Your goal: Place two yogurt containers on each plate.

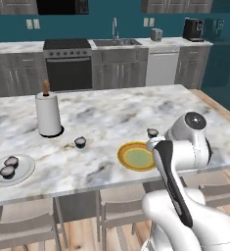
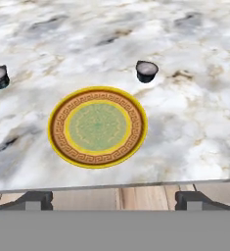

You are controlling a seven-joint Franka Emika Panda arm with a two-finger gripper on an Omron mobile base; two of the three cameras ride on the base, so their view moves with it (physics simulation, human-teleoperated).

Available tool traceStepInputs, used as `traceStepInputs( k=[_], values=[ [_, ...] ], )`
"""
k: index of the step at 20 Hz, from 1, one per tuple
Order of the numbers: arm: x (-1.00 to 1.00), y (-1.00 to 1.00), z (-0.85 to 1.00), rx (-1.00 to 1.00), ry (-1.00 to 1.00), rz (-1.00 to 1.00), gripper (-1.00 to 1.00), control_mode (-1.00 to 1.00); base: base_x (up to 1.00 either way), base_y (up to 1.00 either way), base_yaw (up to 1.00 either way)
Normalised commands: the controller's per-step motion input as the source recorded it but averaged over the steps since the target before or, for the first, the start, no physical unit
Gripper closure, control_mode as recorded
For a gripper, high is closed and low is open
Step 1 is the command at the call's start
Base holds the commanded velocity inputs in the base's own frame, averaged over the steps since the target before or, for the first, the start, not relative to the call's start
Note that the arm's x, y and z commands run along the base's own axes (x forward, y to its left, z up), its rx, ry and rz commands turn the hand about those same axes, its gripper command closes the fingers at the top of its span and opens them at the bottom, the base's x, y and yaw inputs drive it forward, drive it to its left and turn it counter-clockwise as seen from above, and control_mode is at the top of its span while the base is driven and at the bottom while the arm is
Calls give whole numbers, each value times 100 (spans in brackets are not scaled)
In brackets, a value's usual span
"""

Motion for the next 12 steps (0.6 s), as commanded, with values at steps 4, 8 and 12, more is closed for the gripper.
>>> traceStepInputs(
  k=[4,8,12],
  values=[
    [0,0,0,0,0,0,-100,100,88,94,3],
    [0,0,0,0,0,0,-100,100,83,89,8],
    [68,86,-8,0,4,12,-100,-100,0,0,0]
  ],
)
